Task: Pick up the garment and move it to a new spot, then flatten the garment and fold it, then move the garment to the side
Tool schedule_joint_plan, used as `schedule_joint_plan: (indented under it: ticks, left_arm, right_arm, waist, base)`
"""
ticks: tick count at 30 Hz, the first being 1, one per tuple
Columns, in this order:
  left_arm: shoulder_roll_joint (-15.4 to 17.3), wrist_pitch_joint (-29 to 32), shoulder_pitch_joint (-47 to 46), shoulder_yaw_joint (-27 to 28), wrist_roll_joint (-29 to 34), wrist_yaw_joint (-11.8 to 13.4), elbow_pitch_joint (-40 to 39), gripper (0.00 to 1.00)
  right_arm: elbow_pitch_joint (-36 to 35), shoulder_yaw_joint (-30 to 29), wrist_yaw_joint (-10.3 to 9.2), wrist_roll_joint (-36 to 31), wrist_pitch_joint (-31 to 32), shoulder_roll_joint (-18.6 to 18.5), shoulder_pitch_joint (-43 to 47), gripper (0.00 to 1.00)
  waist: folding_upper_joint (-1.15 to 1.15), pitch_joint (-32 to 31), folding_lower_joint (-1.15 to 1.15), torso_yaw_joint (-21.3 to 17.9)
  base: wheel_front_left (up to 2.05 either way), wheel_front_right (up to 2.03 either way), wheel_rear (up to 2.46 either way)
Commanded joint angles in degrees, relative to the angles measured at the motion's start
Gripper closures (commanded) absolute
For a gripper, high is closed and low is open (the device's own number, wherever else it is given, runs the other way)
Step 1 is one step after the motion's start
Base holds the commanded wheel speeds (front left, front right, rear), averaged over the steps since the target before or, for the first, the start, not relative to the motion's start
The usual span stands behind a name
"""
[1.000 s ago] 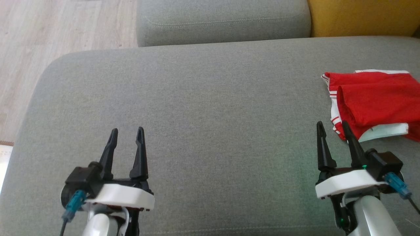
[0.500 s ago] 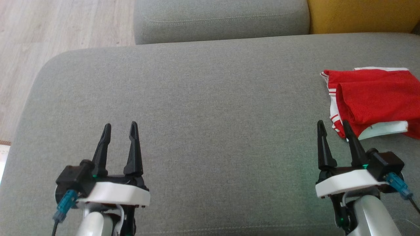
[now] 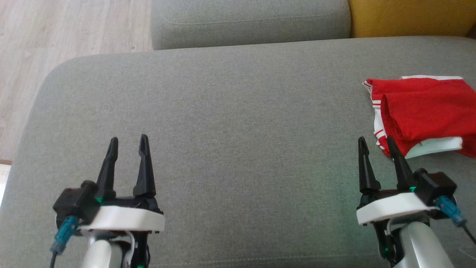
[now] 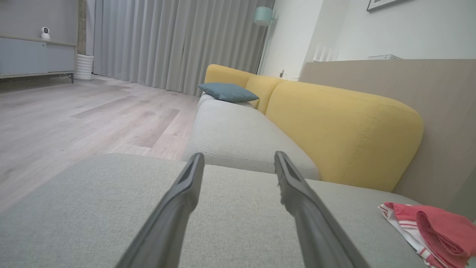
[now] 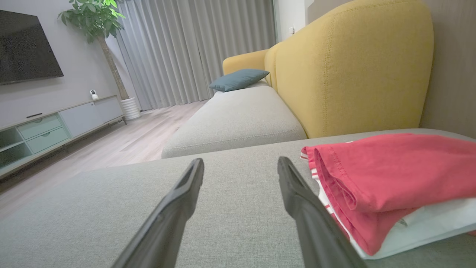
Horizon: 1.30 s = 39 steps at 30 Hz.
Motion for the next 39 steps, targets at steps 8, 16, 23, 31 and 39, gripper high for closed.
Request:
schedule_joint_plan:
  ticks: [8,16,23,31,39]
  left_arm:
    - [-0.07,0.49,1.09,0.22,-3.06,-0.29,3.05,1.0]
    - [0.28,1.41,0.63,0.73,-7.64,-0.84,3.77,1.0]
    - [0.57,2.33,0.15,1.25,-12.14,-1.43,4.56,1.0]
    - [0.87,3.41,-0.36,1.9,-17.23,-2.06,5.38,1.0]
    - [1.13,4.52,-0.84,2.61,-22.28,-2.68,6.07,1.0]
  right_arm:
    - [2.68,-0.05,0.0,2.61,0.75,0.12,1.08,1.0]
    - [2.26,-0.58,0.02,7.13,1.91,0.11,1.05,1.0]
    - [1.86,-1.11,0.04,11.63,3.07,0.1,1.0,1.0]
    - [1.41,-1.72,0.07,16.75,4.39,0.09,0.94,1.0]
    - [0.95,-2.33,0.09,21.9,5.72,0.09,0.88,1.0]
  waist:
    - [0.0,0.01,0.0,0.02]
    - [0.0,-0.05,0.0,0.06]
    - [0.0,-0.11,0.0,0.1]
    - [0.0,-0.17,0.0,0.15]
    - [0.0,-0.24,0.0,0.2]
  base:
    - [0.0,0.0,0.0]
    - [0.0,0.0,0.0]
    - [0.0,0.0,0.0]
    - [0.0,0.0,0.0]
    - [0.0,0.0,0.0]
